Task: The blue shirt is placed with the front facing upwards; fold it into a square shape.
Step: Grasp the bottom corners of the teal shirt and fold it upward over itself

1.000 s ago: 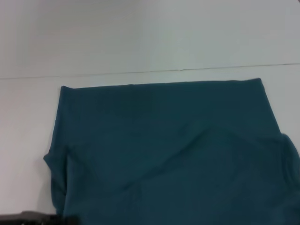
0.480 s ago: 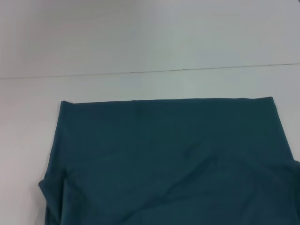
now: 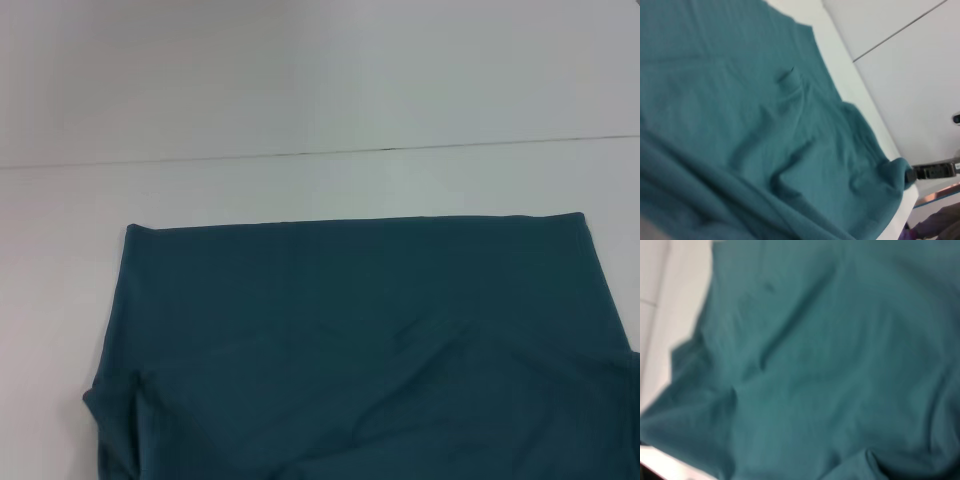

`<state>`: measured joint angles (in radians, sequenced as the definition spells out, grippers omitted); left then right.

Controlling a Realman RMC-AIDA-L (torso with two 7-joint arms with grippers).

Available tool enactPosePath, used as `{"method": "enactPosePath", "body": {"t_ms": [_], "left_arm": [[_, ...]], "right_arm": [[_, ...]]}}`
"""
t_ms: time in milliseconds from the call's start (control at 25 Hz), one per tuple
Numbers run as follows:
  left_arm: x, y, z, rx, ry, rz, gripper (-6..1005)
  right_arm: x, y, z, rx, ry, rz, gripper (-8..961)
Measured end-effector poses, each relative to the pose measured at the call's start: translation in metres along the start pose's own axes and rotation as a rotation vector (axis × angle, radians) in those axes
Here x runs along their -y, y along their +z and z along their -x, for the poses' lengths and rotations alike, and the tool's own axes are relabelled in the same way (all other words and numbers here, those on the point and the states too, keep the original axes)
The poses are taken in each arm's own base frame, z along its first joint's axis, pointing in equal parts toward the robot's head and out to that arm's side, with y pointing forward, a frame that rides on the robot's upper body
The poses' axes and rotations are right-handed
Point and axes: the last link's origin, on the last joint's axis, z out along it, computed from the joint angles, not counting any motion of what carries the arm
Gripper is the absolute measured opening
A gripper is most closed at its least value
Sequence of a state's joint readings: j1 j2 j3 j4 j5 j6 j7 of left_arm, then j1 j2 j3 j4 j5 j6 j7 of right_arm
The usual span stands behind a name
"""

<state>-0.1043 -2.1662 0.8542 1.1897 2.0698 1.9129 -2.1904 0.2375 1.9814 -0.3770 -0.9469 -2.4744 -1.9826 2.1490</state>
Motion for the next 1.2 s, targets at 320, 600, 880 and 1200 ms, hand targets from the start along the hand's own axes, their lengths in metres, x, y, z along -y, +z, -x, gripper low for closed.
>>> {"method": "enactPosePath", "body": {"t_ms": [320, 600, 880, 1200], "left_arm": [[0.011, -0.002, -0.037, -0.033, 0.032, 0.033, 14], [0.022, -0.005, -0.083, -0.027, 0.074, -0.018, 14], [0.035, 0.001, -0.136, -0.038, 0.084, -0.096, 14], [0.043, 0.008, -0.173, -0.11, 0.106, -0.205, 13]], "right_arm": [[-0.014, -0.008, 0.066, 0.153, -0.052, 0.023, 99], [-0.03, -0.004, 0.125, 0.222, -0.1, -0.006, 104], [-0.033, 0.004, 0.162, 0.286, -0.127, -0.068, 109], [-0.029, 0.005, 0.178, 0.343, -0.131, -0.126, 115]]}}
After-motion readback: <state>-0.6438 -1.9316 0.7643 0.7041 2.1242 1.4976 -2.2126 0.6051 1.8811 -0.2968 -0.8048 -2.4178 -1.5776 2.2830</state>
